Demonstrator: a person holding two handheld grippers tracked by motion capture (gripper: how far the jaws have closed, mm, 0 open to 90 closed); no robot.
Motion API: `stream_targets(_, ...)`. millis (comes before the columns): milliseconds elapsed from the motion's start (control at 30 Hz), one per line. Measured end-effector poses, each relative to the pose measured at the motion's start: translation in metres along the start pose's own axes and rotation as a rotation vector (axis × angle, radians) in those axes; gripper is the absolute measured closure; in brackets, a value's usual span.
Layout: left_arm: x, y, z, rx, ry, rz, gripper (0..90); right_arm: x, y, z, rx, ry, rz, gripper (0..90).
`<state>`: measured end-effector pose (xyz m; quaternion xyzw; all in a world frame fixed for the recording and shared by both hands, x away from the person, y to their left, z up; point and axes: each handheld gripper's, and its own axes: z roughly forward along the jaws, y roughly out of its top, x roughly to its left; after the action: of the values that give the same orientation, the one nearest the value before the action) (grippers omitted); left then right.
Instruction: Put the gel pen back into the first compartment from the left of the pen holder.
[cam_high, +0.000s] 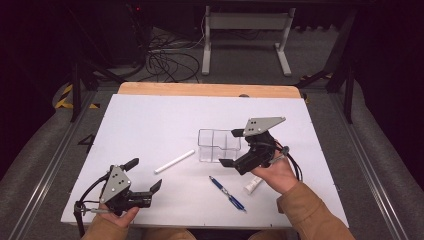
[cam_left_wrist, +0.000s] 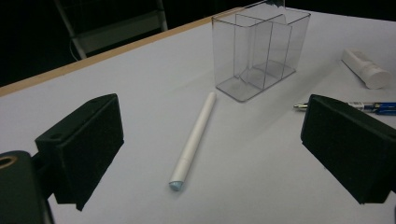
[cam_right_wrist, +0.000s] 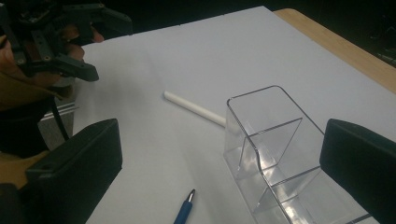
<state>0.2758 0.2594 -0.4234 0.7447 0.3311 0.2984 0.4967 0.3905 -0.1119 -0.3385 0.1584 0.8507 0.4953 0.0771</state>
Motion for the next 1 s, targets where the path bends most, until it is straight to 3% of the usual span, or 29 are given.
stream_targets(167, 0.0, 0.0, 0.0, -0.001, 0.001, 0.001, 6.5, 0.004, -0.004, -0.002, -0.049, 0.0, 0.025, 0.0)
stream_targets(233, 0.0, 0.0, 0.0, -0.001, 0.001, -0.001, 6.5, 0.005, -0.004, -0.002, -0.042, -0.013, 0.039, 0.0)
stream_targets(267, 0.0, 0.0, 0.0, -0.002, 0.0, -0.001, 6.5, 0.007, -0.003, -0.003, -0.02, -0.044, 0.052, 0.0)
stream_targets(733, 0.0, 0.0, 0.0, -0.002, -0.001, -0.001, 6.4, 0.014, -0.006, -0.007, 0.009, -0.098, 0.06, 1.0)
stream_targets(867, 0.0, 0.0, 0.0, -0.001, -0.001, -0.001, 6.5, 0.021, -0.008, -0.01, 0.044, -0.143, 0.039, 7.9)
stream_targets(1000, 0.0, 0.0, 0.0, -0.002, 0.0, -0.002, 6.5, 0.026, -0.009, -0.012, 0.062, -0.15, 0.038, 15.0)
